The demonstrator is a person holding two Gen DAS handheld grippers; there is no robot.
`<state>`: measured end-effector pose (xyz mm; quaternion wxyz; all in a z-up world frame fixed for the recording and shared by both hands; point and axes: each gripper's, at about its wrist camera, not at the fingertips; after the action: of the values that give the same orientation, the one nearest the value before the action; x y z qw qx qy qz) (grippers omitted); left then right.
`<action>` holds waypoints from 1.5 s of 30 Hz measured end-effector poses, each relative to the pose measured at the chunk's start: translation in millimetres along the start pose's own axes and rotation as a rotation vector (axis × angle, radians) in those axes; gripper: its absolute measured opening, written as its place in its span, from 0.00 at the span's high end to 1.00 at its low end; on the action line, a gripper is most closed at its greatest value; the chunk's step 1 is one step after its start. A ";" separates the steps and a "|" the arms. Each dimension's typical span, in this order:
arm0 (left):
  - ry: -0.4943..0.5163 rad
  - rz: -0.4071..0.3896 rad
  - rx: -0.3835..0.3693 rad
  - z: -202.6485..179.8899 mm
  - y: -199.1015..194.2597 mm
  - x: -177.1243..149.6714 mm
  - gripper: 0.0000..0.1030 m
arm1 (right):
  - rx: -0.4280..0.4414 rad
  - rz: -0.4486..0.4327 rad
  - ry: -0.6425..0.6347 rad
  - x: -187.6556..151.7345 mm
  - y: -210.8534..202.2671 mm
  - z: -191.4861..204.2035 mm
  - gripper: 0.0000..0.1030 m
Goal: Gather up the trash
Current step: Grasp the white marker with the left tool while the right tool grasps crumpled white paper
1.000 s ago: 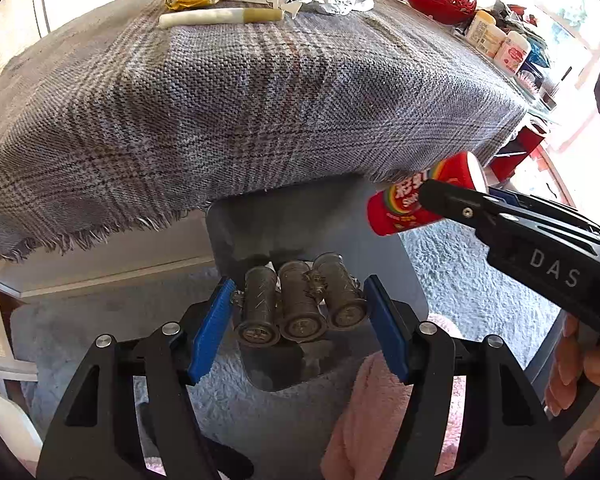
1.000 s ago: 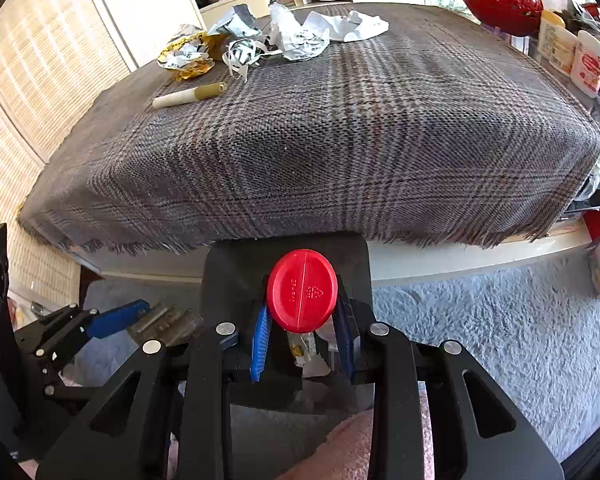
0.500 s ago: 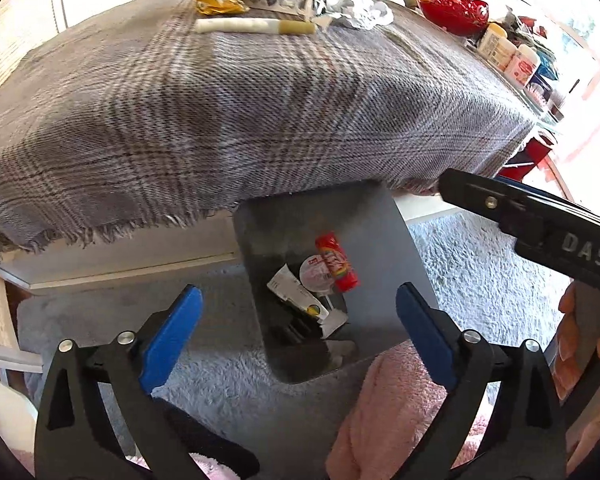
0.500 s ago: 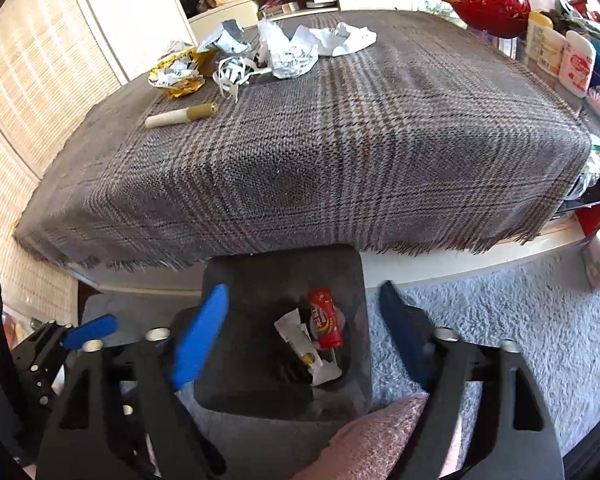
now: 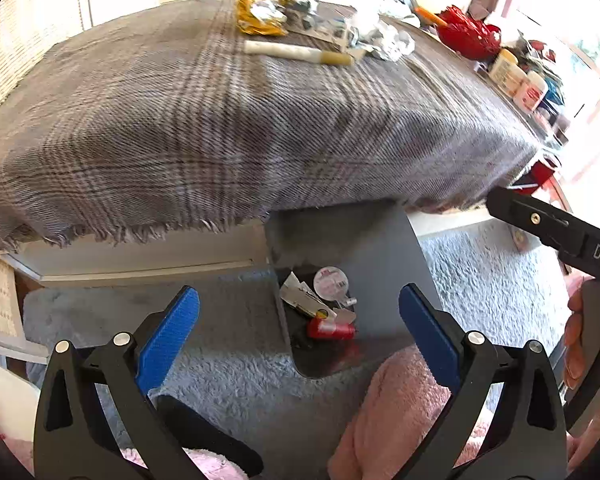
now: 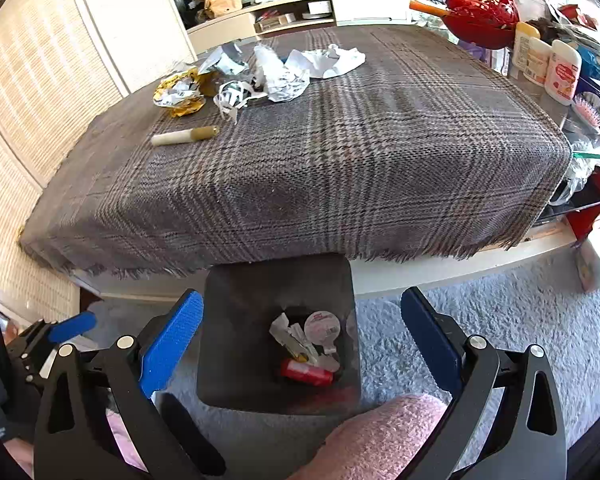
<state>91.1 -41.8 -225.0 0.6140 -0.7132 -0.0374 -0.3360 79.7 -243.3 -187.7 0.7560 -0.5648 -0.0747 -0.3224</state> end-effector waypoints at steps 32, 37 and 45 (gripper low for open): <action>-0.001 -0.108 0.030 39.9 7.5 128.8 0.30 | -0.029 -0.212 -0.012 121.7 10.6 10.9 0.18; -0.029 -0.087 0.004 42.2 28.3 149.8 0.30 | -0.025 -0.210 -0.018 134.1 23.0 12.4 0.18; -0.039 -0.057 -0.025 45.0 60.7 167.5 0.30 | -0.022 -0.198 -0.025 150.2 43.4 14.0 0.18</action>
<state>268.1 -76.2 -189.6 0.5942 -0.7260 -0.0655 -0.3399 225.4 -284.5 -146.1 0.7134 -0.5668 -0.1361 -0.3889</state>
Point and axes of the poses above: each gripper's, at about its wrist camera, not at the fingertips, and y roughly the way its jaws point, z to its left, x to its top, and after that the axes turned 14 degrees about y, right-handed
